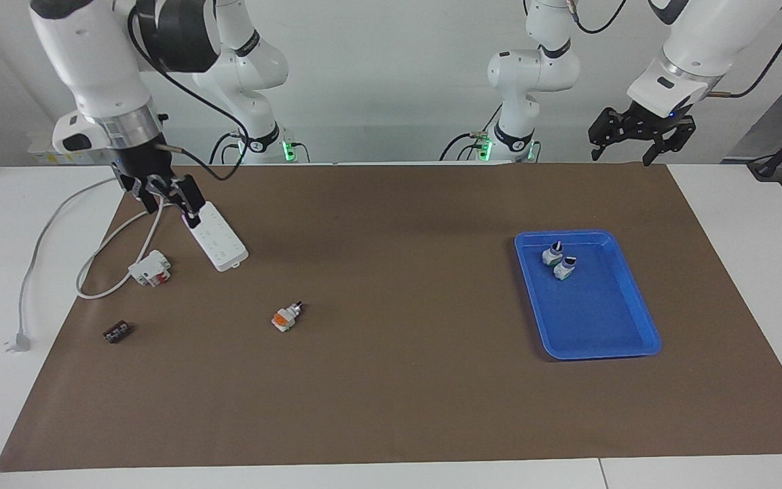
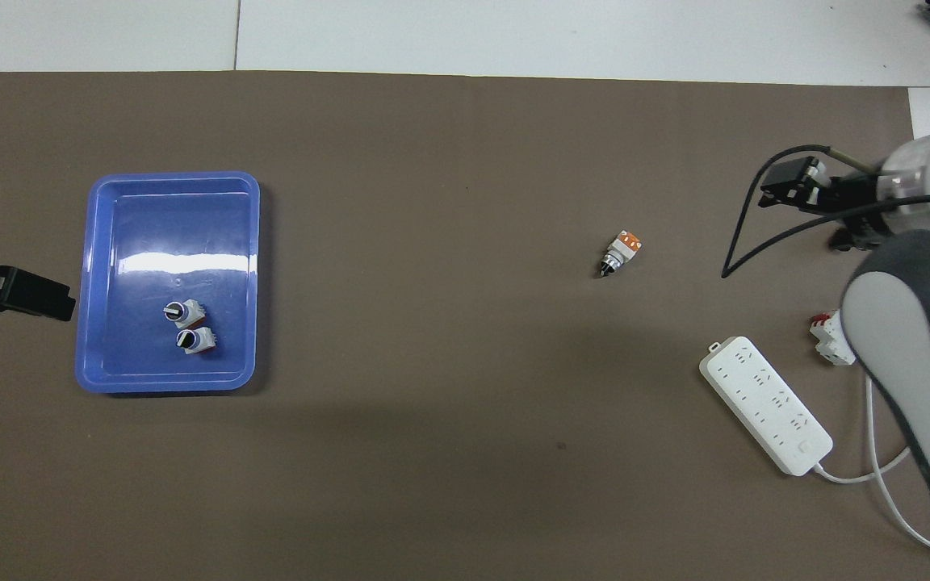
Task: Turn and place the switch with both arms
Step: 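Reach the right gripper down to the small orange-white switch, then close the right gripper on the orange-white switch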
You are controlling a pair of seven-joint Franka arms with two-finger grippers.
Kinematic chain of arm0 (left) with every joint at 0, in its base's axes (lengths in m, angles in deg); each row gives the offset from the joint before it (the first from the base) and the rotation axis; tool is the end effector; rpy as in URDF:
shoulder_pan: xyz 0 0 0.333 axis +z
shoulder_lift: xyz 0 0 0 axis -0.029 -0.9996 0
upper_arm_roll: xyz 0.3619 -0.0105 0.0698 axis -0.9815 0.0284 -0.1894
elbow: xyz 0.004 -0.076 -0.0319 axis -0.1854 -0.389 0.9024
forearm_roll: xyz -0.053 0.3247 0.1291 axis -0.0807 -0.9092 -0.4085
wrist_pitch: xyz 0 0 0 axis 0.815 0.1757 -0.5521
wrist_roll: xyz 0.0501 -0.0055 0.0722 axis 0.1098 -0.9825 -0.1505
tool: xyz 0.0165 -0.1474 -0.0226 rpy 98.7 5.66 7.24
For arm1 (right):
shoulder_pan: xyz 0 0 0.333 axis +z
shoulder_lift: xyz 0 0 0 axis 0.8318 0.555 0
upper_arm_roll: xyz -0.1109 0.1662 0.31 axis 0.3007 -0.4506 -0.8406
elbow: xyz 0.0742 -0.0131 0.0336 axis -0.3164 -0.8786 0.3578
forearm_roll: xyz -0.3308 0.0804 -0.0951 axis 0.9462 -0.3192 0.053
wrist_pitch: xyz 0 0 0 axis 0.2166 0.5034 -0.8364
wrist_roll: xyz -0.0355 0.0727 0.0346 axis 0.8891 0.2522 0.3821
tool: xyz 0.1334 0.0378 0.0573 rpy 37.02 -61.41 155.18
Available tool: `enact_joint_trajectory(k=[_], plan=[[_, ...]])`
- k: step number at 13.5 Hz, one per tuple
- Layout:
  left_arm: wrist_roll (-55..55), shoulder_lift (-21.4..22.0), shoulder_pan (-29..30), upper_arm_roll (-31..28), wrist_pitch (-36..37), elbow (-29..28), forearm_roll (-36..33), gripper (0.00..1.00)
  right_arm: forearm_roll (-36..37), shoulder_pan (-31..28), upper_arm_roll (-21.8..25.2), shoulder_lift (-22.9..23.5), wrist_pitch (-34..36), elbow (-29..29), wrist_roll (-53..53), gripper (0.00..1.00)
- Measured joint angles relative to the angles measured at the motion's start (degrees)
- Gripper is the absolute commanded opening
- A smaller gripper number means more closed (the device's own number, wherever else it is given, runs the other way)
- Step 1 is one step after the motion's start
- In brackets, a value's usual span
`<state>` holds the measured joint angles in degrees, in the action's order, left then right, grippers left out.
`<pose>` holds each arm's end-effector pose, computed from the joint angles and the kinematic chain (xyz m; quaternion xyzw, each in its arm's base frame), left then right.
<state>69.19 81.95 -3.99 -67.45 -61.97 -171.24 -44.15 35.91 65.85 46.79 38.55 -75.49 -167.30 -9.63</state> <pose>0.4738 -0.0412 0.6552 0.9932 -0.1079 -0.0434 0.0011 0.5797 0.0438 0.5435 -0.9565 0.2820 -0.0715 0.0216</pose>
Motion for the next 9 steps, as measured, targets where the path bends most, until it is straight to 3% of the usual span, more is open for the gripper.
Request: enact_joint_trajectory(k=[5,9], plan=[[0.0,0.0,0.0,0.0,0.0,0.0,0.0,1.0,0.0,5.4,-0.3,12.9,-12.8,-0.8,8.8,1.0],[0.0,0.0,0.0,0.0,0.0,0.0,0.0,1.0,0.0,6.1,-0.4,17.1,-21.1,-5.5,8.9,1.0]])
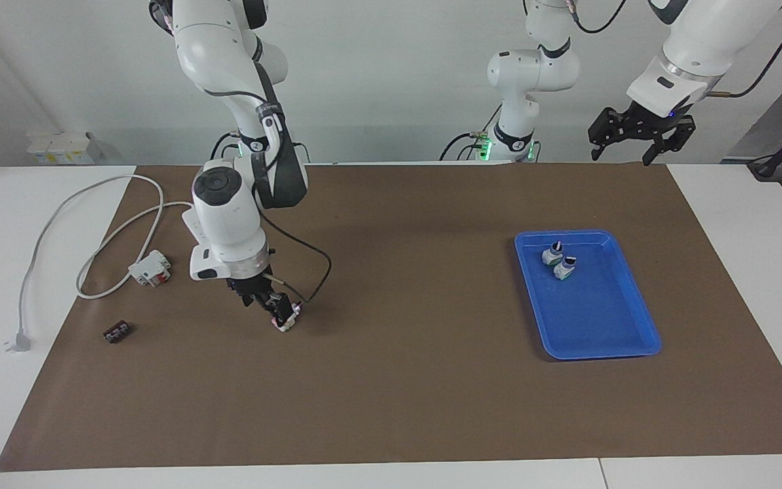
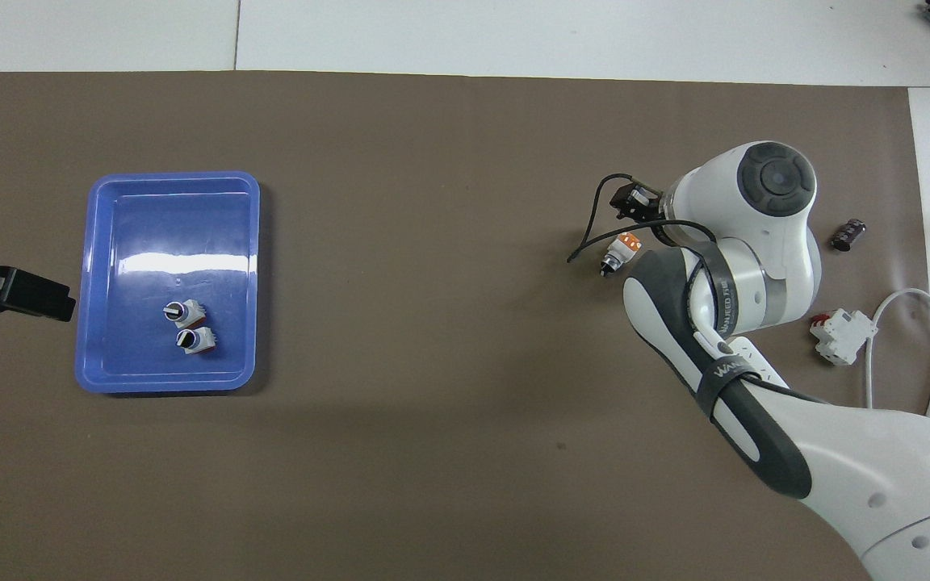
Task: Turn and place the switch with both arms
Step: 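Close the right gripper on the orange-white switch, then lift the switch with the right gripper while the left gripper approaches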
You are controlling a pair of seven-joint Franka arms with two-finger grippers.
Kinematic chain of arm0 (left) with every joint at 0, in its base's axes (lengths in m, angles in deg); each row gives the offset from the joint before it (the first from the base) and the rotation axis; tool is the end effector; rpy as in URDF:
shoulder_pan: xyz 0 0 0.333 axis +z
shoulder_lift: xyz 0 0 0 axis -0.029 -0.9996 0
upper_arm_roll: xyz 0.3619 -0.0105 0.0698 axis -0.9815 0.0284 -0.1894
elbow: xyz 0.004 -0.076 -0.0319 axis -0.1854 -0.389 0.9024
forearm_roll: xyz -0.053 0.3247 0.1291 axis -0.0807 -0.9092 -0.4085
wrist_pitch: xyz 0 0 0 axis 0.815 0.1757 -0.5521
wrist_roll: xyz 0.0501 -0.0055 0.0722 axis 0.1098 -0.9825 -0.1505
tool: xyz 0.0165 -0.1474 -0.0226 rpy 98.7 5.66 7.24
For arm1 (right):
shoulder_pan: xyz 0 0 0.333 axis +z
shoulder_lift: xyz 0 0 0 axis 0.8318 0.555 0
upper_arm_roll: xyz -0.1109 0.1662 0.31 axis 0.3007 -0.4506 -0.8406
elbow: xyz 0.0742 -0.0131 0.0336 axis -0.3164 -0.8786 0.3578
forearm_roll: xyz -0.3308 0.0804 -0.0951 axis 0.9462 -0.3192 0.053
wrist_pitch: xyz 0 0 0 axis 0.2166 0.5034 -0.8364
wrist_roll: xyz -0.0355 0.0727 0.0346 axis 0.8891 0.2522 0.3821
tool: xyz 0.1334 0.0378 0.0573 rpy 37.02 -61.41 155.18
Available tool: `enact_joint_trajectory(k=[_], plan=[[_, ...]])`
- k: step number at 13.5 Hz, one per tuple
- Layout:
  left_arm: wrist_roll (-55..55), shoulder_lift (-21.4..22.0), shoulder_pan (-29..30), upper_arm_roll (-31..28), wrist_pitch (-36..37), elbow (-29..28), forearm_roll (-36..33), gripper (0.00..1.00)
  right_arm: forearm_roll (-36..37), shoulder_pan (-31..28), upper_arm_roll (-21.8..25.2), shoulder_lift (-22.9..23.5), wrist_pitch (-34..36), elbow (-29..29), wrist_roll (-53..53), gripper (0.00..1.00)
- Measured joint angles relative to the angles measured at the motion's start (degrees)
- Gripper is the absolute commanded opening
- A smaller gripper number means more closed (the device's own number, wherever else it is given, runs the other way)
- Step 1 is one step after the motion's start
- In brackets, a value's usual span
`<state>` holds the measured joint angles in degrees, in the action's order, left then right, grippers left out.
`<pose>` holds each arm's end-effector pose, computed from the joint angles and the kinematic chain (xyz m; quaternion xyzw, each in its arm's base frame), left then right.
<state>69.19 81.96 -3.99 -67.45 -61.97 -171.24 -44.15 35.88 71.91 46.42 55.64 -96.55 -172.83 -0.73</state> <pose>0.4738 -0.0412 0.6552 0.9932 -0.1079 -0.0434 0.0011 0.6338 0.1232 0.3556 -0.9521 0.2992 -0.0621 0.0142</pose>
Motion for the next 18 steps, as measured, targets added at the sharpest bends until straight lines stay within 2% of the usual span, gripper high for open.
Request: enact_joint_trajectory(k=[3,4,6,7,8,9,13,16,18], plan=[[0.0,0.0,0.0,0.0,0.0,0.0,0.0,1.0,0.0,1.1,0.0,1.1,-3.0,-2.5,0.0,0.99],[0.0,0.0,0.0,0.0,0.0,0.0,0.0,1.0,0.0,1.2,0.0,1.3,-3.1,-2.7,0.0,0.95],[0.0,0.0,0.0,0.0,0.0,0.0,0.0,1.0,0.0,1.2,0.0,1.4,-3.1,-2.7,0.0,0.76],[0.0,0.0,0.0,0.0,0.0,0.0,0.0,1.0,-0.1,1.2,0.0,1.4,-3.1,-2.7,0.0,0.54],[0.0,0.0,0.0,0.0,0.0,0.0,0.0,1.0,-0.5,1.2,0.0,1.5,-3.1,-2.8,0.0,0.18],[0.0,0.0,0.0,0.0,0.0,0.0,0.0,1.0,-1.7,1.2,0.0,1.6,-3.1,-2.8,0.0,0.0],[0.0,0.0,0.0,0.0,0.0,0.0,0.0,1.0,-5.4,1.1,0.0,1.9,-3.0,-2.1,0.0,0.0],[0.0,0.0,0.0,0.0,0.0,0.0,0.0,1.0,-16.1,0.4,0.1,1.7,3.3,2.8,0.0,0.0],[0.0,0.0,0.0,0.0,0.0,0.0,0.0,1.0,-22.0,0.4,0.2,0.7,7.4,5.7,4.6,0.0]])
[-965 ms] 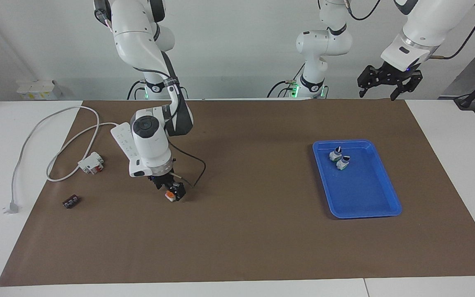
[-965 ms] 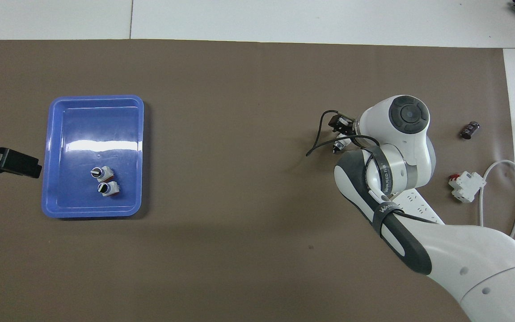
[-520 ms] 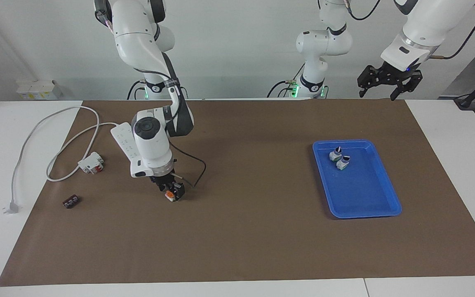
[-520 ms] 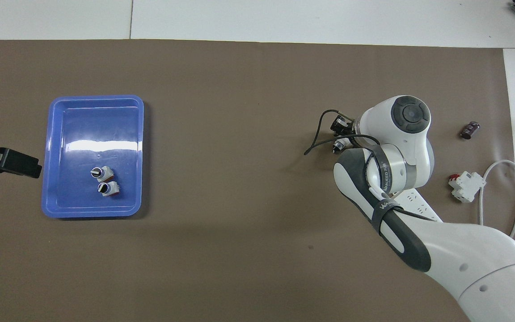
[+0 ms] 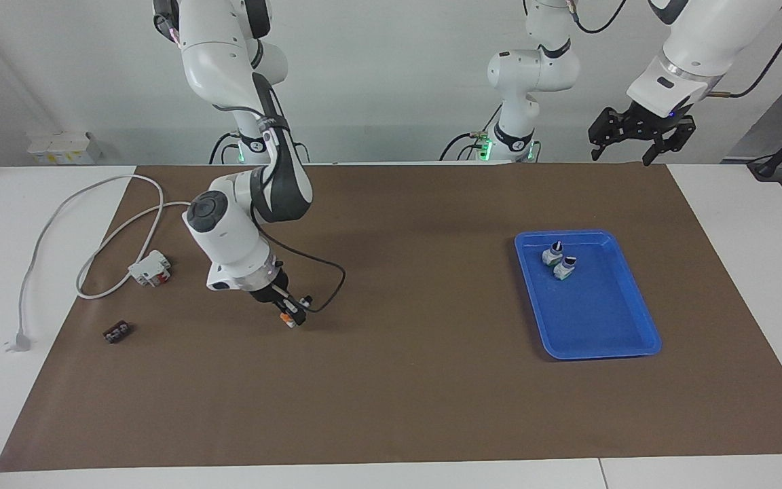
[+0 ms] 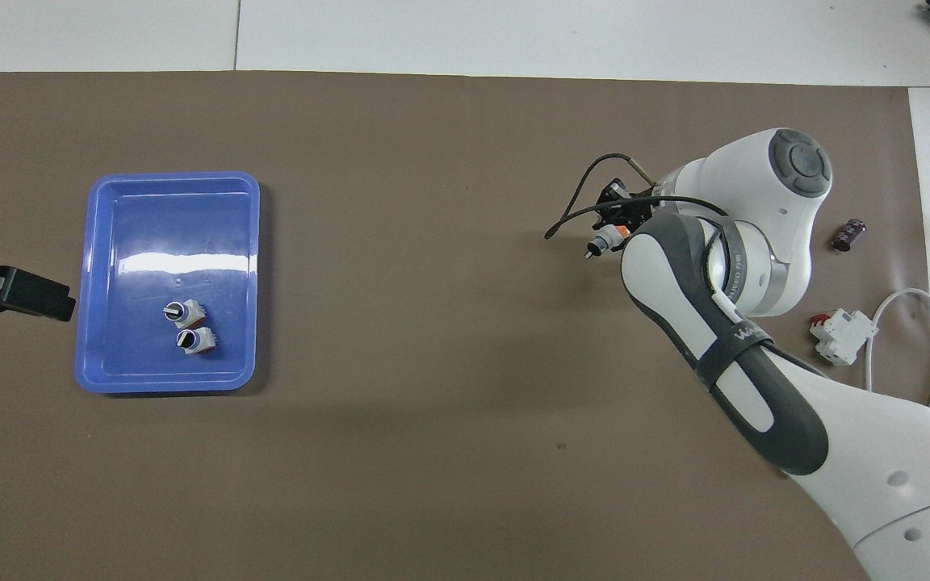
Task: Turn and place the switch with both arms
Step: 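Lift the switch with the right gripper while the left gripper approaches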
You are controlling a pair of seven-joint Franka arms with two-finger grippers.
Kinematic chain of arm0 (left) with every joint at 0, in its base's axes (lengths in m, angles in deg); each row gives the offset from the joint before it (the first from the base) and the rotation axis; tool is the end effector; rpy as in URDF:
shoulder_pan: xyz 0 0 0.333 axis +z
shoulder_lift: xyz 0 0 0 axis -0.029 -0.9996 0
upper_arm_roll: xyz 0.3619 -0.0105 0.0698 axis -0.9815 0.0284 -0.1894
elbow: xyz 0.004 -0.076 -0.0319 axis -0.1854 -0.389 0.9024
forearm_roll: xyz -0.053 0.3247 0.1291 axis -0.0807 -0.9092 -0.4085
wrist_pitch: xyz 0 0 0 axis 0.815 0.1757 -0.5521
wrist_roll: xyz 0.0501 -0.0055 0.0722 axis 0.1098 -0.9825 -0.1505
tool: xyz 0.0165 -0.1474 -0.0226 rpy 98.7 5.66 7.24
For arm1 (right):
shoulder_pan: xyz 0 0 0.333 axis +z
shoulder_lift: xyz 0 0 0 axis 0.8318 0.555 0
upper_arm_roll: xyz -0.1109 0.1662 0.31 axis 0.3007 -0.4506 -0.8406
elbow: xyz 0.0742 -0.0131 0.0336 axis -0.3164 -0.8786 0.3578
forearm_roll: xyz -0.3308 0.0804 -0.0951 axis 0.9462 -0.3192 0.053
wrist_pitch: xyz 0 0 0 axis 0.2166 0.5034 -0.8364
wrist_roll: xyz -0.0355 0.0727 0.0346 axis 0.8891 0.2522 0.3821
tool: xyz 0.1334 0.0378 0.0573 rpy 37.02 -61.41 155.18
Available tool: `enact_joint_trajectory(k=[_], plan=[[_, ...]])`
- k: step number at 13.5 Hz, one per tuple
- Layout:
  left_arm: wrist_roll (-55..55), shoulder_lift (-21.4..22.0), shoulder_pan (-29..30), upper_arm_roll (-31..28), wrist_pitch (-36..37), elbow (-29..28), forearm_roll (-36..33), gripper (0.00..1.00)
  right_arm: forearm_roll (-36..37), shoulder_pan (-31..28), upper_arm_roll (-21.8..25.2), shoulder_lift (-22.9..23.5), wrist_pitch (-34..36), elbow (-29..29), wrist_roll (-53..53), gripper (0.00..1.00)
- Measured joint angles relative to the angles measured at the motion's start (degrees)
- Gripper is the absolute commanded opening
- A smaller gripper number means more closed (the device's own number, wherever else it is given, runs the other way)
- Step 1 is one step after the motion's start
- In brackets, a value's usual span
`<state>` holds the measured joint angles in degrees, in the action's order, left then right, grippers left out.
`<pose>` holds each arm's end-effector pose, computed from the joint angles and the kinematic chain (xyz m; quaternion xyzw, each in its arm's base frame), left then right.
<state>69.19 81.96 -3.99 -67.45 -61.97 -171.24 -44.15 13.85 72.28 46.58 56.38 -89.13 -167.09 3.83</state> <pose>0.4738 -0.0412 0.6552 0.9932 -0.1079 -0.0434 0.0011 0.6403 0.1531 0.3801 -0.8891 0.4346 0.0349 0.1396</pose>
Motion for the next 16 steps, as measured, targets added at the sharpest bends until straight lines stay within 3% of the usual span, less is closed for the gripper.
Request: enact_joint_trajectory(k=[4,9,13,16], plan=[[0.0,0.0,0.0,0.0,0.0,0.0,0.0,1.0,-6.6,0.4,-2.1,-2.7,6.5,5.2,18.9,0.0],[0.0,0.0,0.0,0.0,0.0,0.0,0.0,1.0,-20.8,0.9,-7.4,-3.7,7.6,12.9,40.2,0.0],[0.0,0.0,0.0,0.0,0.1,0.0,0.0,1.0,-25.4,0.9,-11.3,-3.7,7.6,15.1,50.7,0.0],[0.0,0.0,0.0,0.0,1.0,0.0,0.0,1.0,-26.3,1.2,-12.1,-3.5,7.6,15.1,51.6,0.0]])
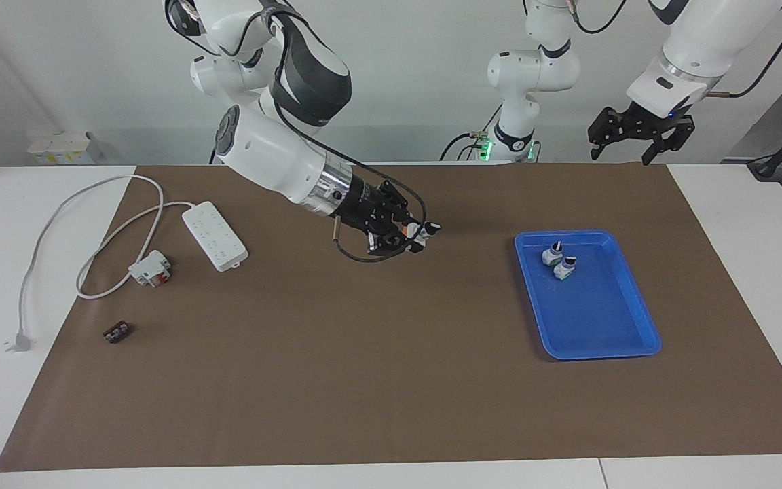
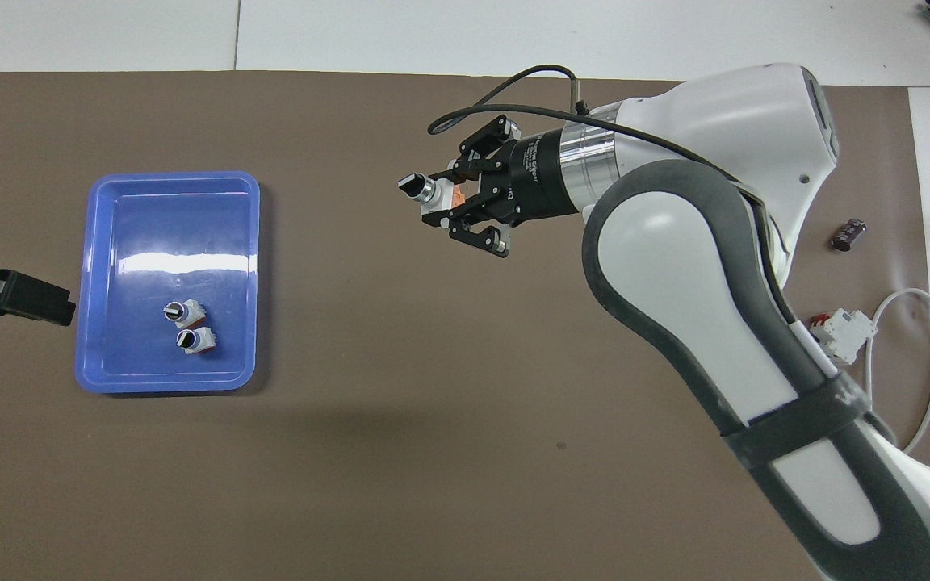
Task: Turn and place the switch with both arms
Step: 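Lift the switch with the right gripper while the left gripper approaches, then bring the left gripper to the switch held by the right gripper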
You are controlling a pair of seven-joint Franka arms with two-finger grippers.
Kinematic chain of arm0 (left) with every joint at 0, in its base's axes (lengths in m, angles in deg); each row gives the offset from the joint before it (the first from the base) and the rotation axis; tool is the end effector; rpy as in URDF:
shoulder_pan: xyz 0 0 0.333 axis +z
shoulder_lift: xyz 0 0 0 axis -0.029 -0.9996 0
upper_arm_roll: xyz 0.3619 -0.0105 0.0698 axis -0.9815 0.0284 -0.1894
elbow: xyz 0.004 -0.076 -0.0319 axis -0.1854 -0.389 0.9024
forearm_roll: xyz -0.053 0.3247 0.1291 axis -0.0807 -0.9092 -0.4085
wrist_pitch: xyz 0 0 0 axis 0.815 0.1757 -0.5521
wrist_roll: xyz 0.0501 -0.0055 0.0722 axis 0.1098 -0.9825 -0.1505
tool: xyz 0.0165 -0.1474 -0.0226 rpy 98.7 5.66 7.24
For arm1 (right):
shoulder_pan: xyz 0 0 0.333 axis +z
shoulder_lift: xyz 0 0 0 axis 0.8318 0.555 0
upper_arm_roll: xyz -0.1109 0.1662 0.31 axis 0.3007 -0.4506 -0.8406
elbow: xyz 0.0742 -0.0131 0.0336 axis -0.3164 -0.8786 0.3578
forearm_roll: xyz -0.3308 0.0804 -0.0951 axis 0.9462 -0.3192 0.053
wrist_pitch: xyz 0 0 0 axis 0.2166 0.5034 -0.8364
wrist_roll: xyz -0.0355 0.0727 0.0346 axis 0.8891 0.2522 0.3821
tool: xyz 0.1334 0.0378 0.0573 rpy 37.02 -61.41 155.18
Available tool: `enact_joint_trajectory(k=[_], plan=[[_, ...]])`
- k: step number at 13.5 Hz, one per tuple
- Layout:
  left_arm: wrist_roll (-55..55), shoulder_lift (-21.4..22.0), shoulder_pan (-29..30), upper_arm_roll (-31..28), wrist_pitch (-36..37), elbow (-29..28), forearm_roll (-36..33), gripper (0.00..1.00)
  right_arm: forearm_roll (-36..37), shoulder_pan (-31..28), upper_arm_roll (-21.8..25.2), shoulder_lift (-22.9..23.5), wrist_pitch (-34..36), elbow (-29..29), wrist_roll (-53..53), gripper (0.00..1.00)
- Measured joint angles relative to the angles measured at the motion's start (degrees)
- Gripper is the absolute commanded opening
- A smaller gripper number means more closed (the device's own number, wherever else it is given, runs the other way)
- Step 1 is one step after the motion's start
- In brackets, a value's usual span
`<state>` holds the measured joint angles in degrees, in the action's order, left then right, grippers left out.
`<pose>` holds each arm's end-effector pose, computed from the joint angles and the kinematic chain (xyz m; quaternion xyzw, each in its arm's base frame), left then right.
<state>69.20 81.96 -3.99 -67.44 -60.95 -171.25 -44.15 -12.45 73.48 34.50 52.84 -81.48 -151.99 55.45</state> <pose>0.4709 -0.0410 0.6539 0.9928 -0.1080 -0.0523 0.0013 0.6092 0.3263 0.5552 -0.5939 0.6891 0.2983 0.2889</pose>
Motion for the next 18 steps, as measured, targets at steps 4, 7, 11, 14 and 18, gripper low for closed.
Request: enact_joint_trajectory(k=[4,7,11,14,18], plan=[[0.1,0.1,-0.4,0.7,0.1,-0.1,0.1,1.0,0.0,1.0,-2.7,0.0,-0.6,0.4,0.0,0.0],[-3.4,0.1,-0.9,1.1,-2.4,-0.1,1.9,1.0,0.0,2.7,-2.9,0.0,-2.7,0.5,0.0,0.0],[-17.7,0.0,-1.0,1.8,-8.2,-0.2,11.2,1.0,0.0,2.8,-2.9,0.0,-2.7,0.5,0.0,0.0],[-30.0,-0.1,-1.8,2.3,-12.8,-0.2,18.5,1.0,0.0,2.8,-2.9,0.0,-2.7,0.5,0.0,0.0],[-42.2,-2.6,-2.3,3.1,-17.1,-0.4,26.3,1.0,0.0,2.8,-2.9,0.0,-2.7,0.6,0.0,0.0]])
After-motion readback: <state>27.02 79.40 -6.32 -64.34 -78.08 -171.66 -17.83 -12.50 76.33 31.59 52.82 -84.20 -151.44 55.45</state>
